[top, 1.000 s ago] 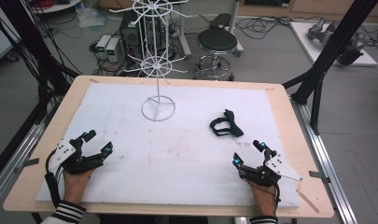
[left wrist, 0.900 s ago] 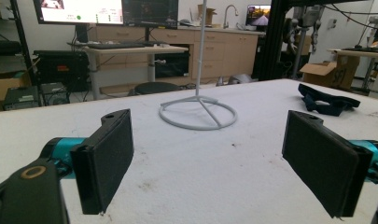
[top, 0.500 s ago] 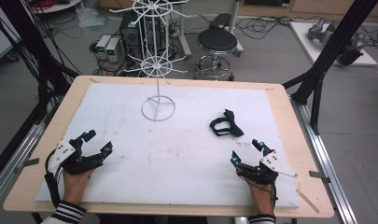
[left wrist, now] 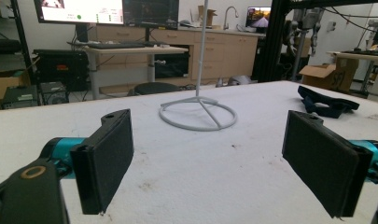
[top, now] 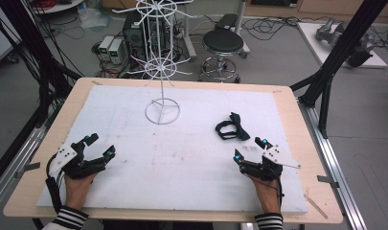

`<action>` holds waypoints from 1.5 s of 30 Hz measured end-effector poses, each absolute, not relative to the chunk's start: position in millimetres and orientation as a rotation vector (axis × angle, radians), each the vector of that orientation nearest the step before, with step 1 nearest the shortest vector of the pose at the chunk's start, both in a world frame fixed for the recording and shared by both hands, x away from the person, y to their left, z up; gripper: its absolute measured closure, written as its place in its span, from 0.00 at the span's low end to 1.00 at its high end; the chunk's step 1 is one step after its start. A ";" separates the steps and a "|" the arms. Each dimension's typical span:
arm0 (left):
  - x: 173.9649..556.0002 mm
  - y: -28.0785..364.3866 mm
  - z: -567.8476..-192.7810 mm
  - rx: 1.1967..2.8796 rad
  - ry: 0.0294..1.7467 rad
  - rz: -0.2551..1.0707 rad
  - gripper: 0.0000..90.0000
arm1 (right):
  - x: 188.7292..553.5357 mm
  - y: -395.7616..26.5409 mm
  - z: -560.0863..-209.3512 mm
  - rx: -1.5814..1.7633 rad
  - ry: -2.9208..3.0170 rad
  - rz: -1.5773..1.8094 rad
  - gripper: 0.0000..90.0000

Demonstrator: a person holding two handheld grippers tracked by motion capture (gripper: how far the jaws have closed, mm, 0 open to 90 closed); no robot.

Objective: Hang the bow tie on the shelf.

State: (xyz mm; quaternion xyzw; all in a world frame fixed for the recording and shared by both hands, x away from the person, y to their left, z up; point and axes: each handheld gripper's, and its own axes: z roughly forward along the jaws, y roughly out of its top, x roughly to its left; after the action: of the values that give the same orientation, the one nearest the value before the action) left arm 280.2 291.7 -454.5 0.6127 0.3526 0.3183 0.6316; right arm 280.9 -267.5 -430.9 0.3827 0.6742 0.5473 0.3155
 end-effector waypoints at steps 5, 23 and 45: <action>280.2 291.7 -454.5 1.403 0.807 0.730 0.19 | 288.7 -265.6 -419.9 0.999 1.783 1.435 0.13; 280.4 291.4 -454.3 1.406 0.805 0.730 0.19 | 336.1 -247.0 -389.2 1.086 1.959 1.360 0.13; 280.5 290.9 -454.2 1.412 0.803 0.733 0.19 | 385.6 -220.8 -376.0 1.152 2.266 1.146 0.13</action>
State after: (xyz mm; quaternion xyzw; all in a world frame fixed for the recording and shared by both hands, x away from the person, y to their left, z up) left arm 280.5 290.9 -454.2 0.6162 0.3506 0.3198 0.6286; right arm 385.6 -220.8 -376.0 0.4068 0.7999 0.4047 0.1758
